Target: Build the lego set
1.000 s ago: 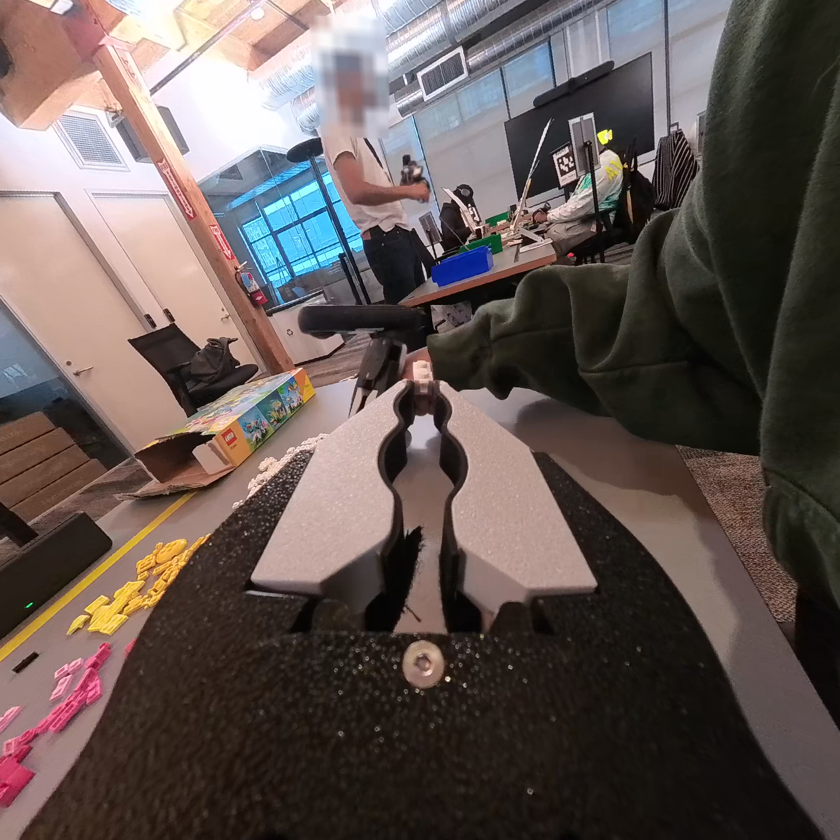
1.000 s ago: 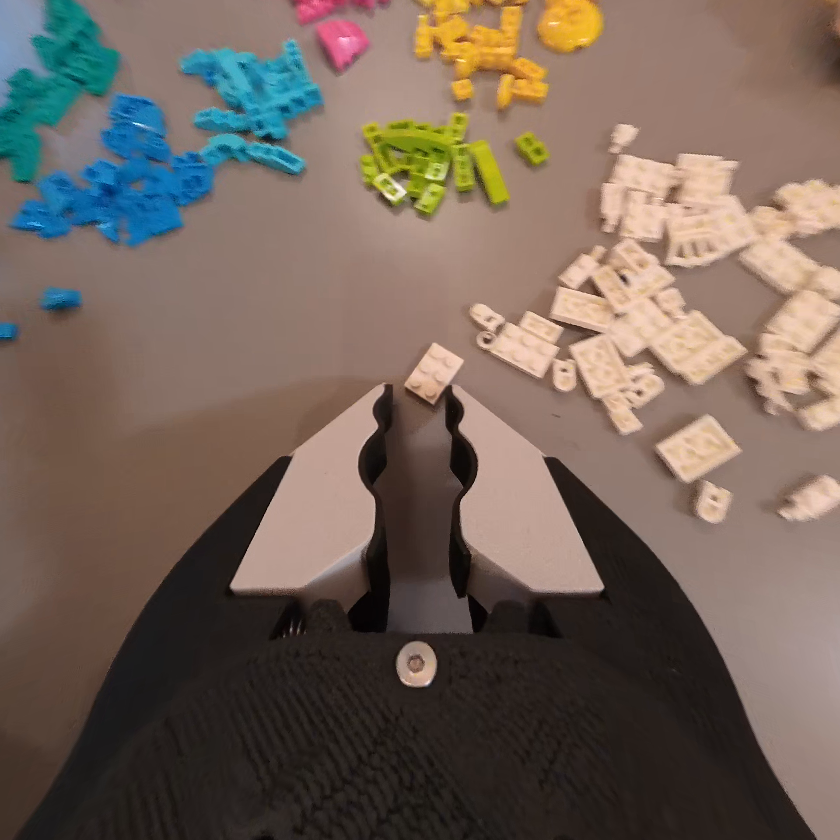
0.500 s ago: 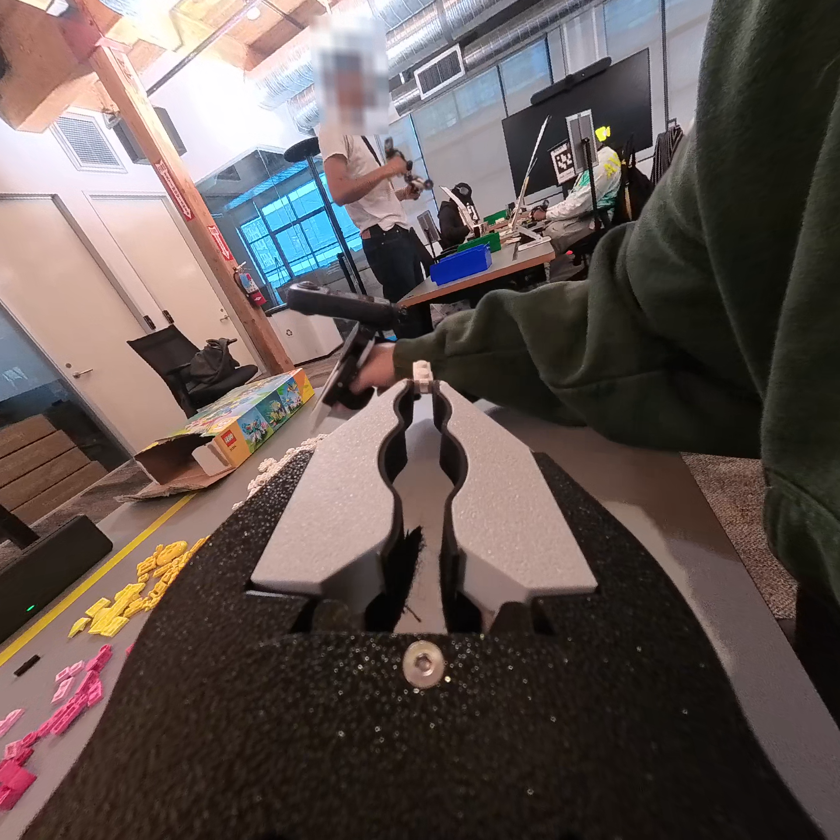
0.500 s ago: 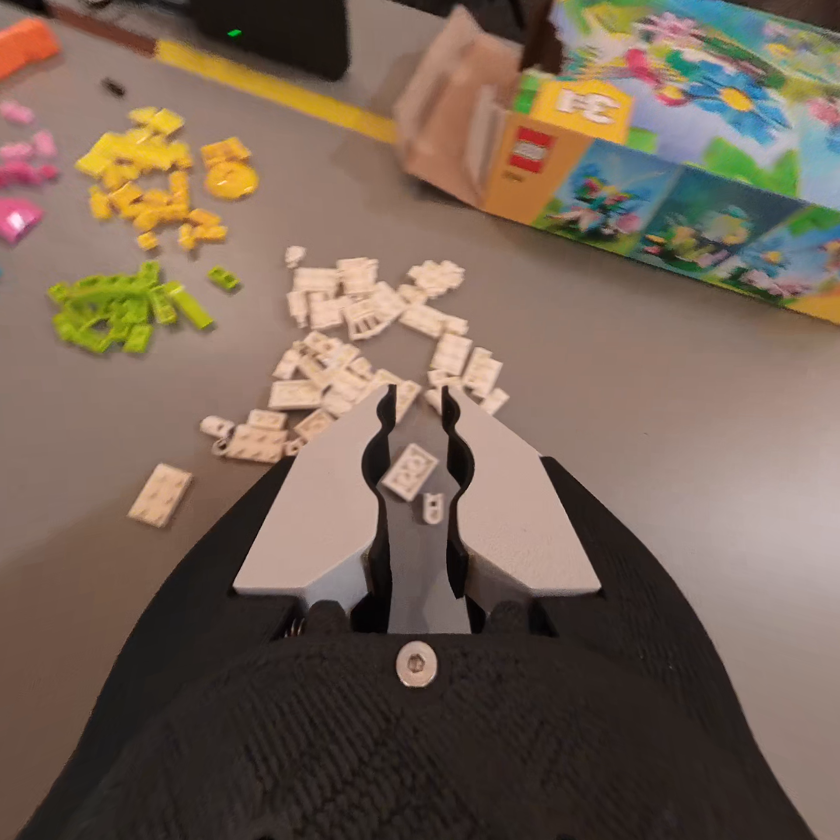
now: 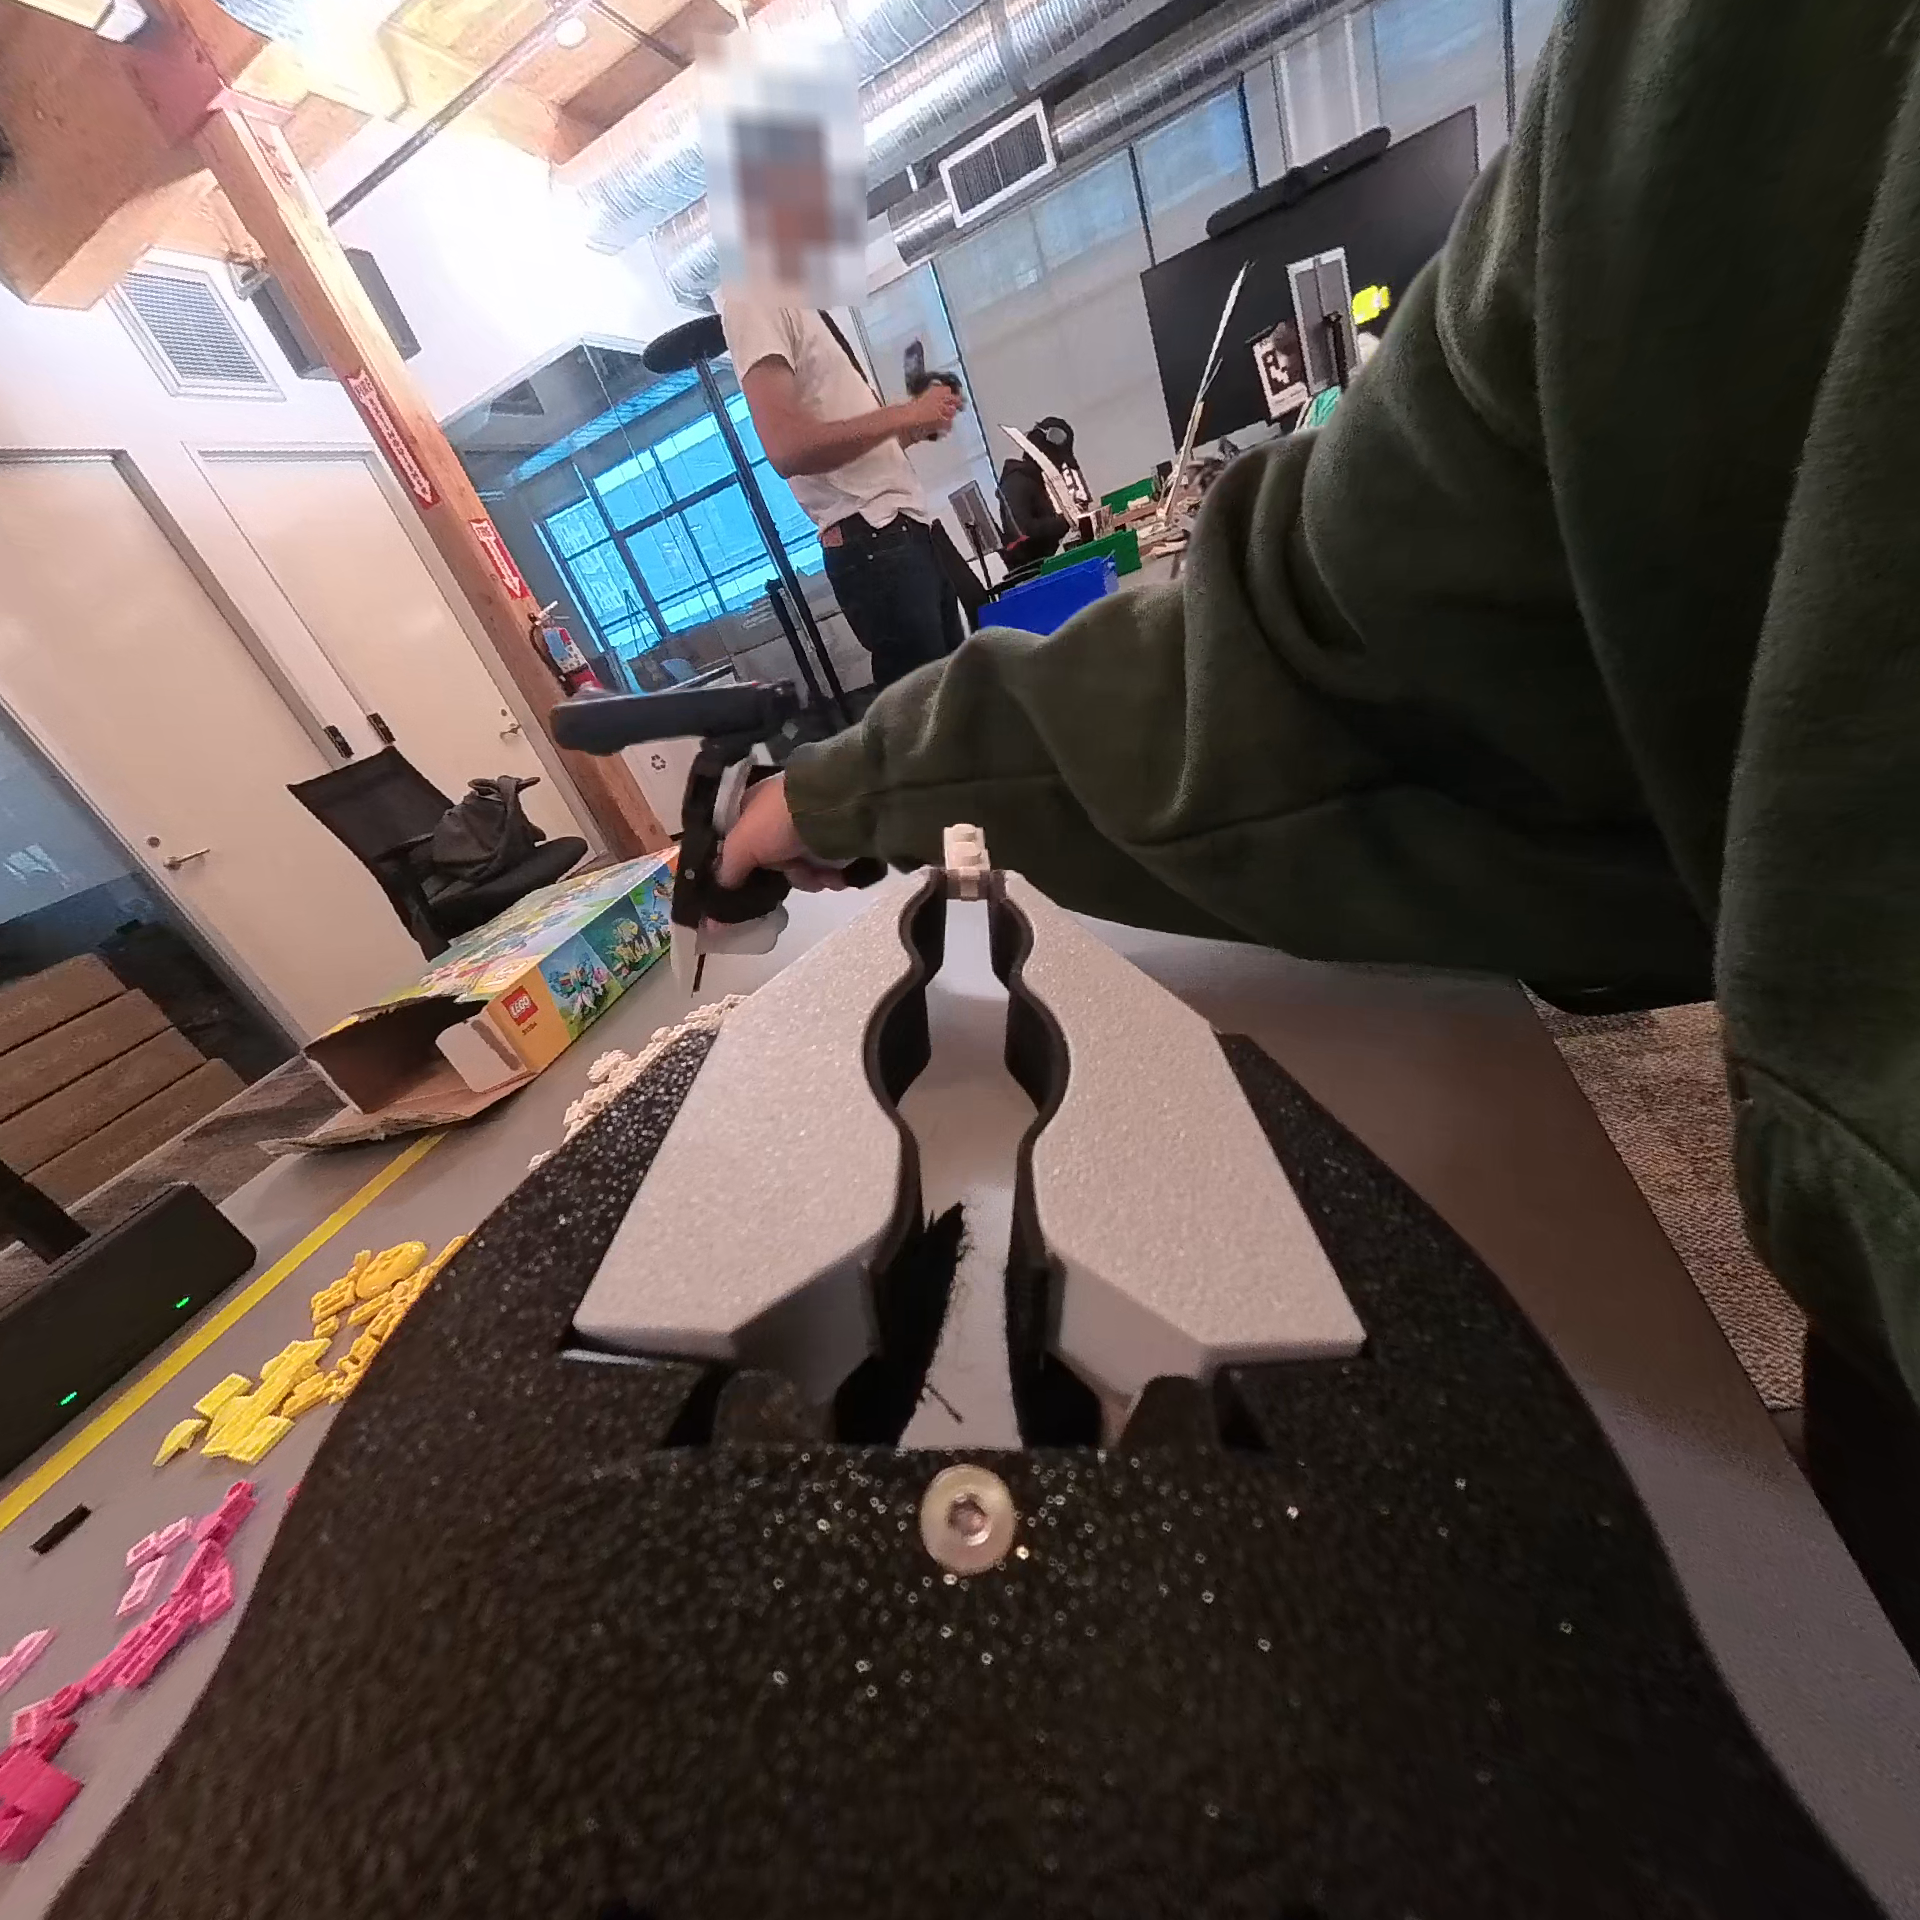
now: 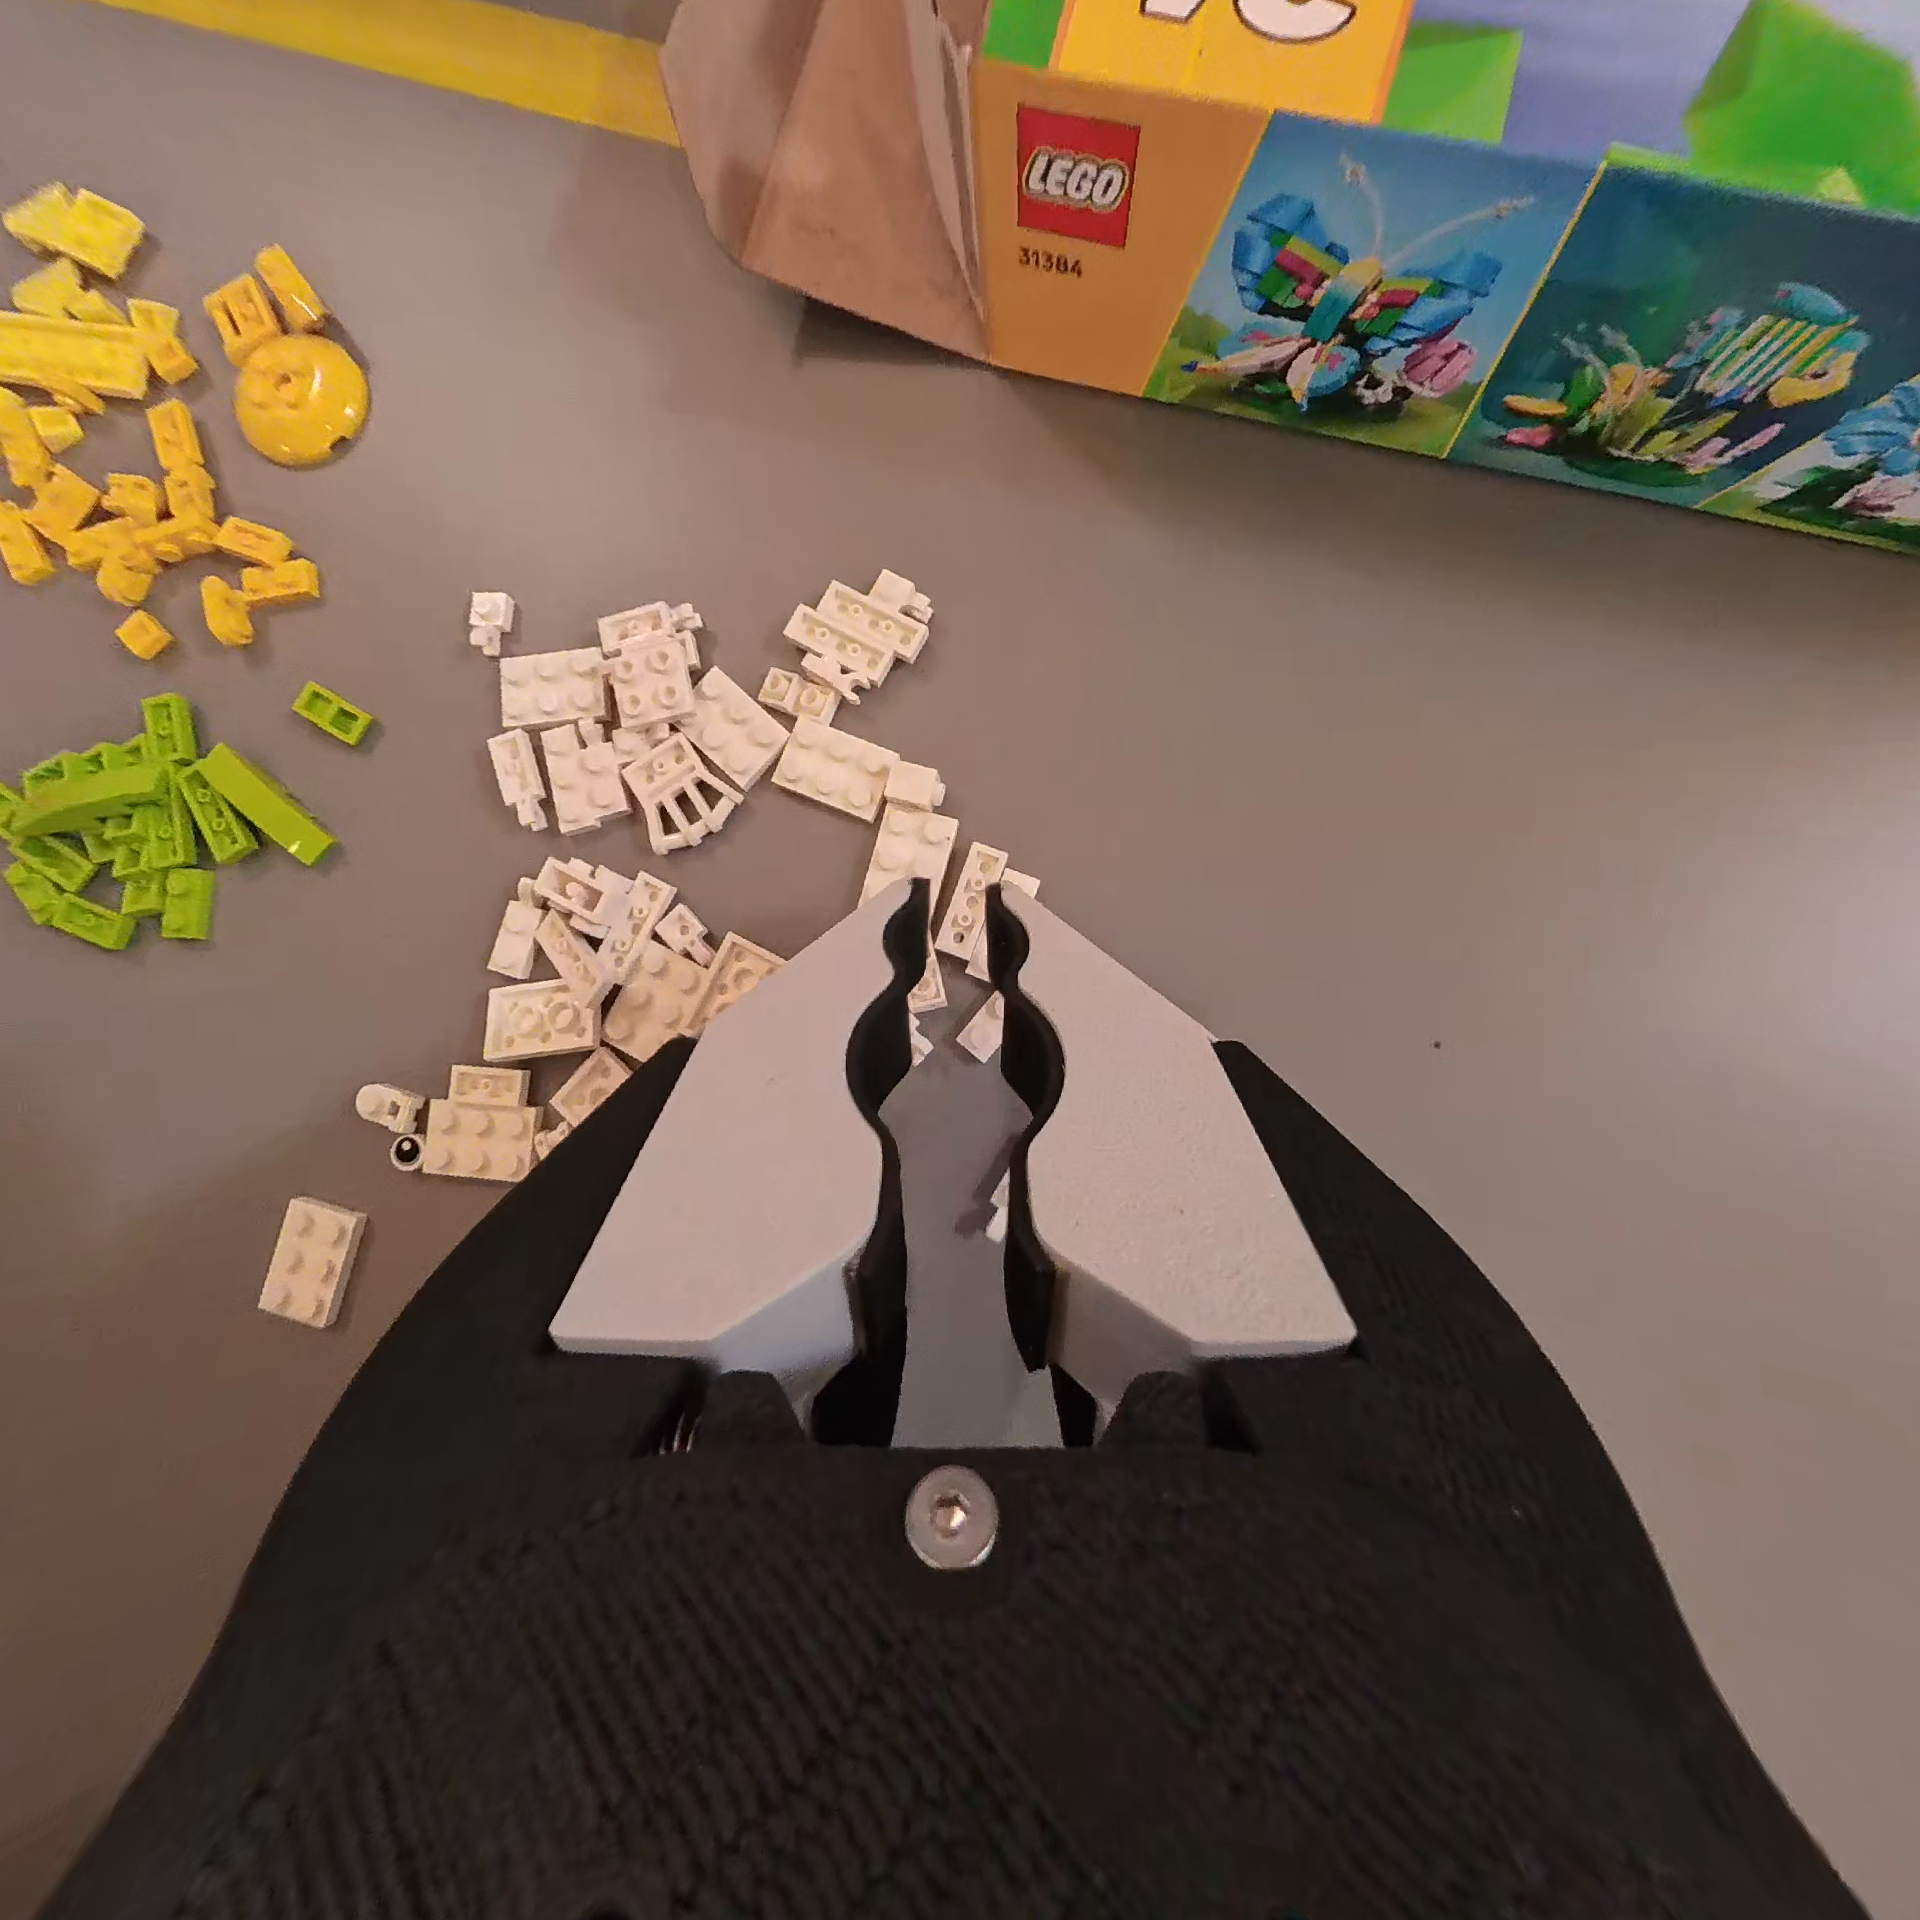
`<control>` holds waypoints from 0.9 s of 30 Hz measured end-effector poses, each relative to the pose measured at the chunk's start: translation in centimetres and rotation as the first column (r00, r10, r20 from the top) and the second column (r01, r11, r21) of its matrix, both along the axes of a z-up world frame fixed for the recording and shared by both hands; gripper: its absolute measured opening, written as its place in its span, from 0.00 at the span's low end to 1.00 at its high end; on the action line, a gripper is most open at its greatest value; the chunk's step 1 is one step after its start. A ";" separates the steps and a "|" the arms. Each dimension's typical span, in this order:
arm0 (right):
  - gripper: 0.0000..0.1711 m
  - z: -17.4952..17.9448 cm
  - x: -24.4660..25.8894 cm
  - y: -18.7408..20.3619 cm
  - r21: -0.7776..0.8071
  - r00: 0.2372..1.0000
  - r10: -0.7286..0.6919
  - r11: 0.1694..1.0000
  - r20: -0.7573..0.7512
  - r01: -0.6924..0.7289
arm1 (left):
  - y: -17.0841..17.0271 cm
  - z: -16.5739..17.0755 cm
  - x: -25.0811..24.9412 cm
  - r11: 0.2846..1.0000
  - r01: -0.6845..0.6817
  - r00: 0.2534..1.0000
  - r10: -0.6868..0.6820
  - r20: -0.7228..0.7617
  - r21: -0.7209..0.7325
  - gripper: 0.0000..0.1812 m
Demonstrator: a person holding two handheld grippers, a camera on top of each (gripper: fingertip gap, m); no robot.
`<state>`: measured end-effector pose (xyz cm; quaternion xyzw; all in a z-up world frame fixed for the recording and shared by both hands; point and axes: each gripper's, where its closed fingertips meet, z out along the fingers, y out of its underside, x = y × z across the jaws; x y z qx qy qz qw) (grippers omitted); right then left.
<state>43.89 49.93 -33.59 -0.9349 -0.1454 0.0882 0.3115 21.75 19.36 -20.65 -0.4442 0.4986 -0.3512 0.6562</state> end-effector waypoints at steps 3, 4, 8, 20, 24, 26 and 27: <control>0.06 -0.2 0.2 0.4 -0.013 0.999 0.011 1.000 0.037 -0.010 | 0.0 0.0 0.0 1.000 0.000 1.000 0.000 0.000 0.000 0.03; 0.06 -0.1 0.2 0.5 -0.015 0.999 0.013 1.000 0.037 -0.013 | 0.0 0.0 0.0 1.000 0.002 1.000 -0.002 -0.001 0.000 0.03; 0.08 -0.9 0.4 1.0 -0.081 0.994 0.034 0.996 0.101 -0.026 | -0.1 -0.1 0.1 1.000 0.002 1.000 -0.002 -0.005 0.005 0.03; 0.05 -1.9 0.4 0.9 -0.185 0.984 0.057 0.982 0.167 -0.026 | -0.1 -0.1 0.0 1.000 0.002 1.000 -0.002 -0.006 0.005 0.03; 0.02 -1.1 0.2 0.8 -0.133 0.984 0.068 0.990 0.166 -0.046 | 0.1 -0.2 0.0 1.000 -0.002 1.000 0.003 -0.009 0.006 0.03; 0.02 0.5 -1.1 0.5 -0.060 0.991 0.092 0.995 0.102 -0.086 | 0.3 -0.3 -0.1 1.000 -0.012 1.000 0.012 -0.013 -0.002 0.02; 0.02 1.6 -2.4 0.2 -0.005 0.990 0.130 0.991 0.048 -0.130 | 0.5 -0.3 -0.1 1.000 -0.021 1.000 0.021 -0.016 -0.007 0.02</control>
